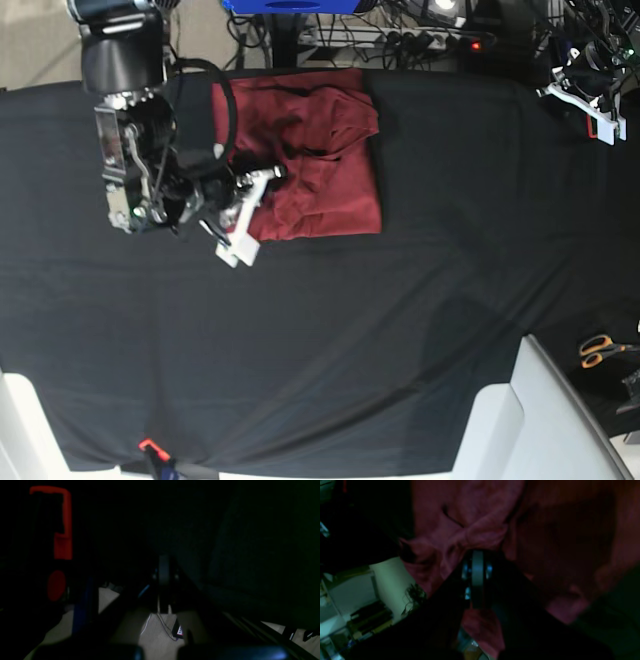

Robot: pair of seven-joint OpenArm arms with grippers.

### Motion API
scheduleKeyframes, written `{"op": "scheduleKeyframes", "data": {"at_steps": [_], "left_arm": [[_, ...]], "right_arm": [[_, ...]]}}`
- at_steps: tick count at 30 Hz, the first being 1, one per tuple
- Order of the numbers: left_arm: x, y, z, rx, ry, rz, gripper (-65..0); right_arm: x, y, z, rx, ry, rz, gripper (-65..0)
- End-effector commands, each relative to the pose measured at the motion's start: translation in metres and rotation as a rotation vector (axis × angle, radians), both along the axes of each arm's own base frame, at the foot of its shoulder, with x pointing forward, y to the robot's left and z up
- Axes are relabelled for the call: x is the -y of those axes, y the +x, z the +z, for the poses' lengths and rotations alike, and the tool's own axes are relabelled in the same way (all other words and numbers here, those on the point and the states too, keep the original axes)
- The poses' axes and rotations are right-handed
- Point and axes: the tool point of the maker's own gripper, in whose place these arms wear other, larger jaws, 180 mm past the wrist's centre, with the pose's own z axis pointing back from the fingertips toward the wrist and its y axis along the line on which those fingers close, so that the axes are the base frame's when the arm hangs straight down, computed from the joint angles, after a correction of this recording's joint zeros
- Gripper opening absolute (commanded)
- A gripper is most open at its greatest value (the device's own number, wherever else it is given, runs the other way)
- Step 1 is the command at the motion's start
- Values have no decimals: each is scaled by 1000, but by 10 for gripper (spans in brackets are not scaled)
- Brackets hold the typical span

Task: Fold the T-shirt properly
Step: 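Pull the right gripper out from the shirt's side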

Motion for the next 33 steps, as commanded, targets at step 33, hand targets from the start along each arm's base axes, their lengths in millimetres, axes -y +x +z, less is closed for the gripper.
{"op": "scheduleKeyframes", "data": {"at_steps": [33], "left_arm": [[-10, 9, 11, 37, 27, -9, -650]], "right_arm": [[28, 33, 34, -58, 116, -267, -642]]}}
